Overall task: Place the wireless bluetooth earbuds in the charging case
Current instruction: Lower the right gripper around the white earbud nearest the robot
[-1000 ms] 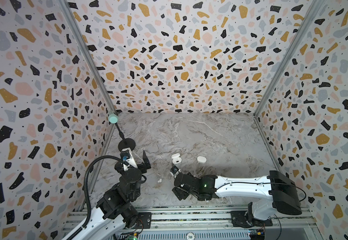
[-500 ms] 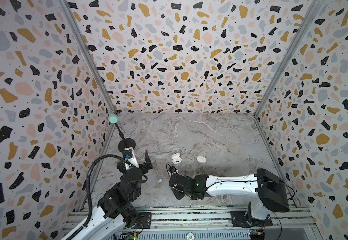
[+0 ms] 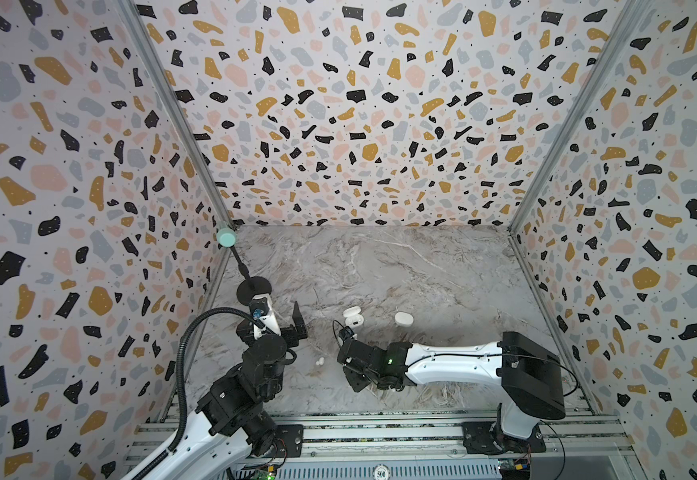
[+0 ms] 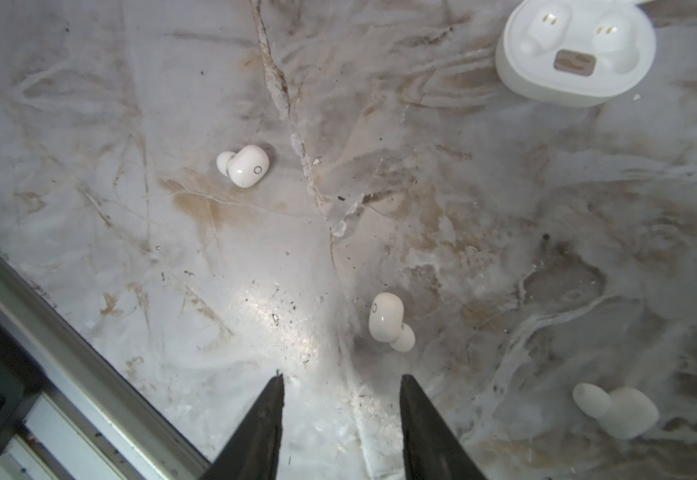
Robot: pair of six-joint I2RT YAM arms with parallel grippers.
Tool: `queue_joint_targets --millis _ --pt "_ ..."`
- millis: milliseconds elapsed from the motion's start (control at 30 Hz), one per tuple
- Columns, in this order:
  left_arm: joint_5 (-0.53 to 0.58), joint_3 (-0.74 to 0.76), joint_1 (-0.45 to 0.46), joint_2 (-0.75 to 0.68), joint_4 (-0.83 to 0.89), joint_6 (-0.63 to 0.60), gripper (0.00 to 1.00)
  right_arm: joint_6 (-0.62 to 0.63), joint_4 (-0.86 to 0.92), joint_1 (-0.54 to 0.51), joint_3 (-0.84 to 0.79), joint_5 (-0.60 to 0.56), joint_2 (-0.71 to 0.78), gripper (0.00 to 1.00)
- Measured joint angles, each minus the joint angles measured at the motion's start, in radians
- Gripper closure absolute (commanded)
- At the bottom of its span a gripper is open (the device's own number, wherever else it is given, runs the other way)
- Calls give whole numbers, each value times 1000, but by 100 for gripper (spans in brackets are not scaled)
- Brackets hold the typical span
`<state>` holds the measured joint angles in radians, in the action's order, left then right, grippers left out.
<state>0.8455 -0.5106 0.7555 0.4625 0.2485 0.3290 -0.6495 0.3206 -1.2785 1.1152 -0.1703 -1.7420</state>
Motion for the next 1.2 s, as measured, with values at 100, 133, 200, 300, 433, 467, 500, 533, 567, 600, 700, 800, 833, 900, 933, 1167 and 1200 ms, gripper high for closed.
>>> queue_joint_targets --millis 100,133,200,300,433,467,500,533,567,600,700,800,833,900,933,1167,1200 --pt "0 0 0 0 -3 -1 0 2 -3 5 5 3 -8 59" --pt "0 0 0 0 -3 -1 0 3 -4 6 9 3 -13 59" --pt "-2 0 0 0 -4 -1 0 4 -7 8 19 3 -26 60" --pt "-6 0 0 0 -6 -3 0 5 -17 11 24 6 -42 61" --pt "-13 0 0 0 -7 -4 0 5 -18 16 24 8 -58 62" --pt "-15 0 0 0 -7 -3 0 5 -18 16 24 9 -60 62" --pt "-16 0 0 0 -7 -4 0 4 -18 18 24 10 -61 63" --pt "-17 0 0 0 -8 -4 0 5 -19 18 24 9 -61 63" --pt "-18 0 0 0 -8 -3 0 5 -21 19 24 10 -61 63" --pt "-18 0 0 0 -8 -4 0 5 -22 20 24 10 -61 63" --pt "-18 0 0 0 -9 -4 0 5 -23 21 25 10 -65 64" --pt "-20 0 0 0 -10 -4 0 5 -24 23 27 10 -74 65" --pt "-21 0 0 0 -10 -4 0 5 -24 23 27 10 -76 65" --pt "-23 0 0 0 -10 -4 0 4 -25 23 27 10 -79 65" --pt "-23 0 0 0 -10 -4 0 4 -25 23 27 10 -79 66" --pt "-26 0 0 0 -10 -4 0 4 -30 29 27 10 -79 67" --pt "-26 0 0 0 -10 -4 0 4 -30 29 27 10 -79 67"
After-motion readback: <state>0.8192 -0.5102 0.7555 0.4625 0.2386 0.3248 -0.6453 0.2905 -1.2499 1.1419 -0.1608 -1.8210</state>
